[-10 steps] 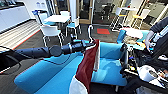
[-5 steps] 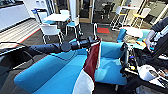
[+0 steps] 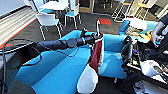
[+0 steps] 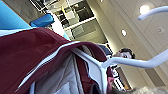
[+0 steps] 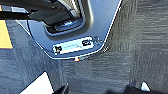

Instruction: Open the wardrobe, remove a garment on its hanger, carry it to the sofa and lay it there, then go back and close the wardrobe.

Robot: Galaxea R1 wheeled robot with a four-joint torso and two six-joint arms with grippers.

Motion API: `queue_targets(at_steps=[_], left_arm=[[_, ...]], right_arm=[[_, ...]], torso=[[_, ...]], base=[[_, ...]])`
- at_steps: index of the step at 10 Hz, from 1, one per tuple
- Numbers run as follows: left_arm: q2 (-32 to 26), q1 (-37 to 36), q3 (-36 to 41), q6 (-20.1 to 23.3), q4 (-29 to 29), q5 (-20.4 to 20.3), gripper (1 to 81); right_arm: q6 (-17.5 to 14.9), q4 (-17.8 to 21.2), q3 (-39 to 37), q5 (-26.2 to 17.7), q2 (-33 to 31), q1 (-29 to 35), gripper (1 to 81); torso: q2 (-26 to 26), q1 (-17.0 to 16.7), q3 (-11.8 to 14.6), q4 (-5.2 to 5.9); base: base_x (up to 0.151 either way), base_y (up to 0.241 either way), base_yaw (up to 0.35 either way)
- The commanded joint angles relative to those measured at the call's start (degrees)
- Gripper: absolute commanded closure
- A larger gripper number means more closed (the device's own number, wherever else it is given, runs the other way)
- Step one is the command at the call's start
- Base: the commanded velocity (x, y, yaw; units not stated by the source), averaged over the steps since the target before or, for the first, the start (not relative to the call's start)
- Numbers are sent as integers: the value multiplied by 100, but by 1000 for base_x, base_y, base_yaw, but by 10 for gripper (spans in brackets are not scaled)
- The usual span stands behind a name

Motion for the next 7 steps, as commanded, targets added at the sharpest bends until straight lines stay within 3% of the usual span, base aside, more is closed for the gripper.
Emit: queue_targets(at_steps=[1,7], left_arm=[[272,-1251,-357,-114,70,-143,811],[1326,-1357,-2455,-263,61,260,811]], right_arm=[[-6,-37,3,-444,-33,-129,10],[3,-37,3,-471,20,-103,10]], torso=[[0,0,6,0],[2,2,-7,0]], base=[[0,0,0],[0,0,0]])
